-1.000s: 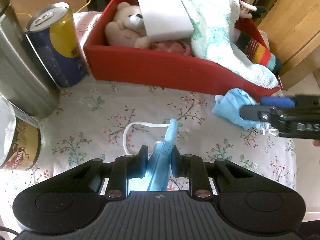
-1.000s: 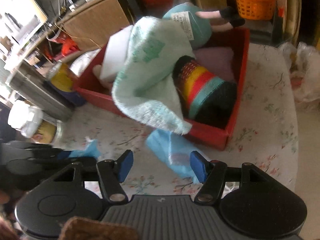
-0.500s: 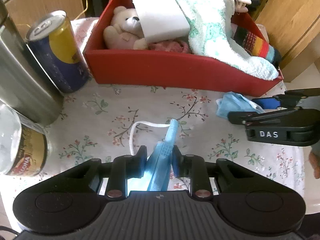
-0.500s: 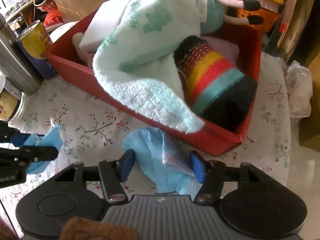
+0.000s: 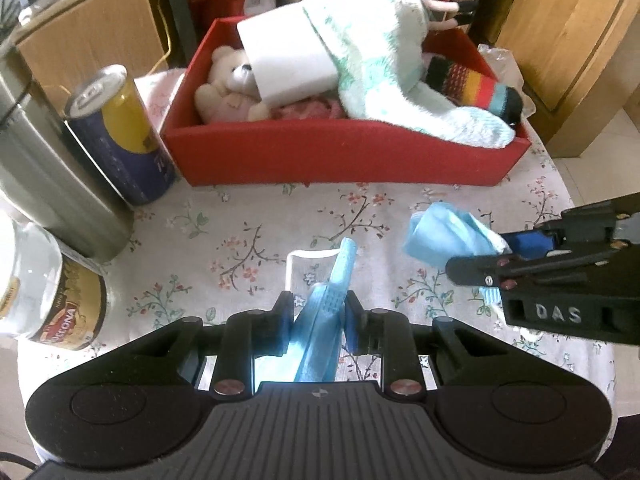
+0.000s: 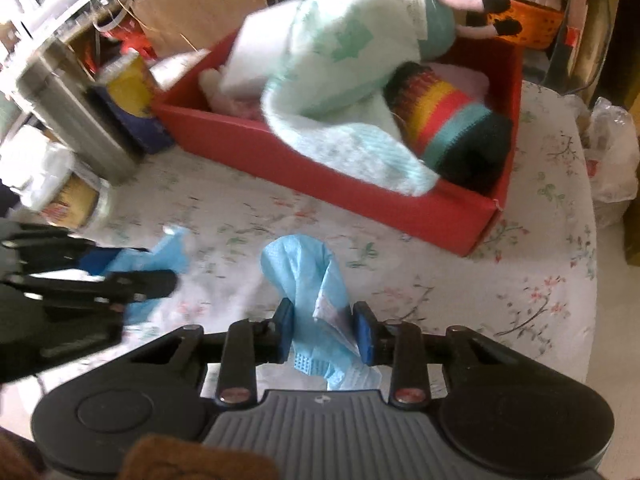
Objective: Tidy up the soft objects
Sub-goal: 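Grasp a blue mask with the left tool while the right tool grasps another mask, then lift and carry the masks over the red box with both tools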
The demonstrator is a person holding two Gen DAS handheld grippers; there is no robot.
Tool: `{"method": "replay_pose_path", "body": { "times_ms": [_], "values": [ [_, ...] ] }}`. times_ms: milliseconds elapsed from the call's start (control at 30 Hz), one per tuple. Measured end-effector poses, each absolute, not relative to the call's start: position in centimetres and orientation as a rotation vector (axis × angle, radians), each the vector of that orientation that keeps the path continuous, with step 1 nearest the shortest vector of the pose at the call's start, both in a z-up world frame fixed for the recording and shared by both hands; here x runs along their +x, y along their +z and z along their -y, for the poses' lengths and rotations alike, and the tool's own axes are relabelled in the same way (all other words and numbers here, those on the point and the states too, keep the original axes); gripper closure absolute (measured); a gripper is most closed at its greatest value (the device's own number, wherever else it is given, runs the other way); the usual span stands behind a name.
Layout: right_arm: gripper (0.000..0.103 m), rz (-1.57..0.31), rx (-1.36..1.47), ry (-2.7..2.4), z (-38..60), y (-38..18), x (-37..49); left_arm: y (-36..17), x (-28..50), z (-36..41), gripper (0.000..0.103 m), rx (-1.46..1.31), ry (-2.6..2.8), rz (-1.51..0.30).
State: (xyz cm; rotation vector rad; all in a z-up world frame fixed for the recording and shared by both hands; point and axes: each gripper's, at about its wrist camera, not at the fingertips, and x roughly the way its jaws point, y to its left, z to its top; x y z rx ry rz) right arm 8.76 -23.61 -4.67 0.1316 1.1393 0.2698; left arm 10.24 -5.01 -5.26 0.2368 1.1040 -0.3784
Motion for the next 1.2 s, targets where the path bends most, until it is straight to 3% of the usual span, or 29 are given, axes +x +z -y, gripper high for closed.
{"method": "replay_pose_path", "body": {
  "times_ms": [533,1200],
  "values": [
    [0.099,-1.001,0.362,0.445,23.3,1.3,5.1,0.4,9.1,4.1,0.077,0.186,-0.375,-0.93],
    [0.099,-0.644,0.522,0.404,27.6,10.5,8.0,8.7,13.4,5.2,0.077,0.0,-0.375,-0.709]
  ]
}}
